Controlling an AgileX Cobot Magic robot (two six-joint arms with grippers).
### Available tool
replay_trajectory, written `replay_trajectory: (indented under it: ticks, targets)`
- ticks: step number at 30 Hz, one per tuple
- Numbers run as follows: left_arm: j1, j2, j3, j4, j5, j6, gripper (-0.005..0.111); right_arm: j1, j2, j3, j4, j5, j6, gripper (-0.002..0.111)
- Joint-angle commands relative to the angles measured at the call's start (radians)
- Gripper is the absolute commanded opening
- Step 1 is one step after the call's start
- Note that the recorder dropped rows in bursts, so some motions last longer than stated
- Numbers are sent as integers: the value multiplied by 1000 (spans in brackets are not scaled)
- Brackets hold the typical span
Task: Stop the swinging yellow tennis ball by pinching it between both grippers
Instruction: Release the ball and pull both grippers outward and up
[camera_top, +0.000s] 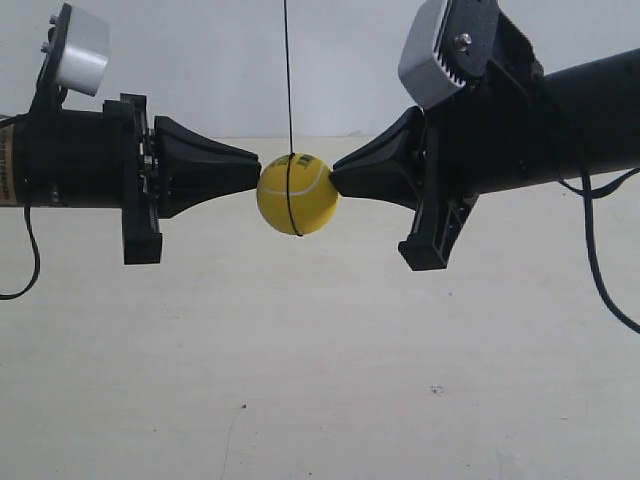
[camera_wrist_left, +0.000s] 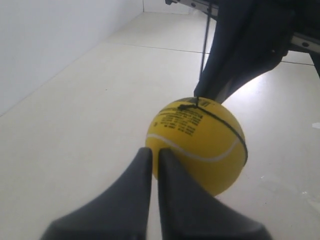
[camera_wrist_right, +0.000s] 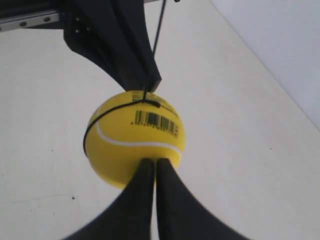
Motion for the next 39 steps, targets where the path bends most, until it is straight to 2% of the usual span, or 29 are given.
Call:
replay_trajectory:
  ticks: [1,7,14,25,32,39]
  targets:
    - [13,1,-6,-7,21,-5,5,-5,-5,-1,-6,-25,3,0]
    - [89,1,-6,1,24,-33,5,-9,-36,-1,-20,-81,11,0]
    - [144,1,-6,1,18,-40,5,-11,-52,-1,-64,-146,39,0]
    - [200,-14,-6,-8,20,-48,5,-145,-133,-1,-72,-132,73,0]
    - [288,-133,-6,-15,28,-91,5,-219,-229,-1,-72,-136,103,0]
    - [368,-279,-6,-13,28,-183,5,-228,-325,-1,-72,-183,145,0]
